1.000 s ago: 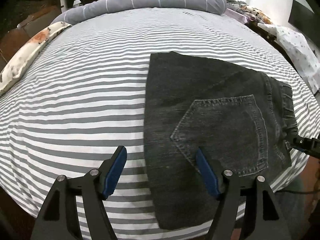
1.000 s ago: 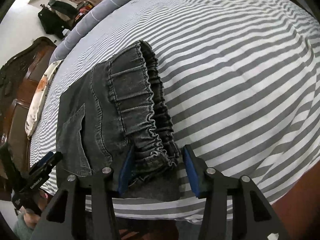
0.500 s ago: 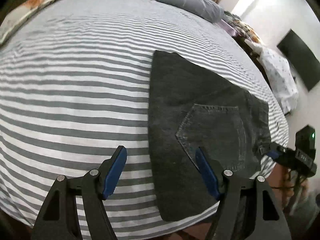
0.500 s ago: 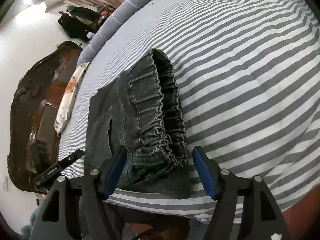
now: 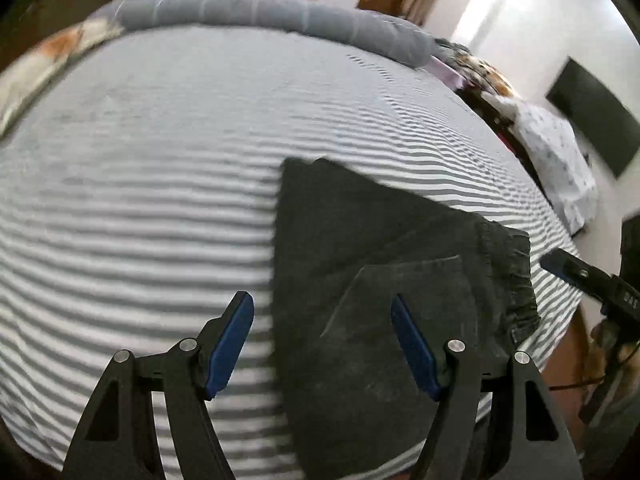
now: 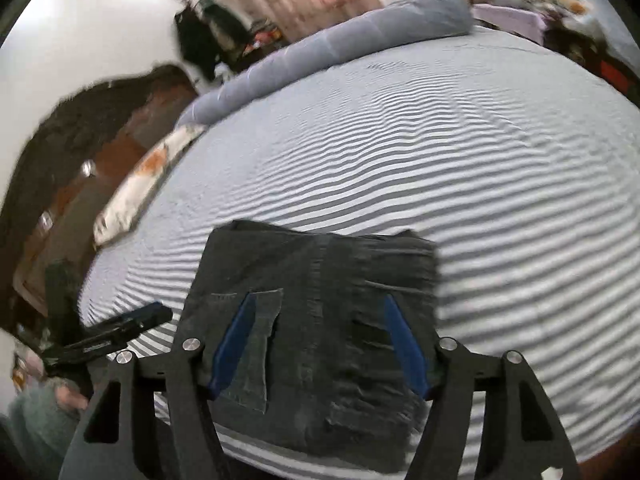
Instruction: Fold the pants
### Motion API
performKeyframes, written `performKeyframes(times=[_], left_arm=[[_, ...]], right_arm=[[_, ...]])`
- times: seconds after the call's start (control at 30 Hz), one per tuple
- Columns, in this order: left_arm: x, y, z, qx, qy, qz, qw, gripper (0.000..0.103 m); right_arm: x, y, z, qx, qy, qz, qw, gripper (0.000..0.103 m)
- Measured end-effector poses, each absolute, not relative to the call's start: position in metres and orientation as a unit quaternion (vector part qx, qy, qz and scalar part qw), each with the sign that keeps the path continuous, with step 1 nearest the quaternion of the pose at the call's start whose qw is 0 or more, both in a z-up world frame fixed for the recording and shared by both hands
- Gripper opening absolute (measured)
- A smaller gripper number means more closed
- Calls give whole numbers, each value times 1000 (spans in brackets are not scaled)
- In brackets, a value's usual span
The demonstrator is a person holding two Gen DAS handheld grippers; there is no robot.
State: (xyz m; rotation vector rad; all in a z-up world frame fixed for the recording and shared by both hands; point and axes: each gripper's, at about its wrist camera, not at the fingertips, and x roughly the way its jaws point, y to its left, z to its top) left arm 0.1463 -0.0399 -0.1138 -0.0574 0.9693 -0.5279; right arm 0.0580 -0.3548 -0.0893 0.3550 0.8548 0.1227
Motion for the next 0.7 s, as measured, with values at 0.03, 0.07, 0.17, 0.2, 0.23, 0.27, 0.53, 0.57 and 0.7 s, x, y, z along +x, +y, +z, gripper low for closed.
performKeyframes(times=[0.03,0.07,0.17,0.2,0.23,0.27,0.53,0.57,0.7], left_arm=[[148,-49,-111,-12,457,-256,852,72],[151,-62,-108,5,453,-262,852,72],[168,-87,-107,39,449,-264,853,71],[179,-95,-109,46,452,-264,851,70],[188,-101,-111,44,457,-268,847,68],[197,-106,-113,40,464,-278,840,66],[253,-132,-151,39,513,-272,813,52],[255,-134,-151,41,516,-269,812,52],[257,-142,-148,61,515,-264,813,52]], right_arm=[[63,-347,-91,157,420,57,892,60],[71,-338,-93,131,430,48,892,54],[85,-323,-99,87,447,24,890,49],[88,-320,-99,78,448,15,890,49],[90,-317,-99,66,450,7,891,49],[91,-317,-101,57,453,4,890,49],[103,-318,-132,0,487,-32,873,53],[102,-318,-133,0,488,-34,872,56],[95,-319,-136,6,490,-39,871,60]])
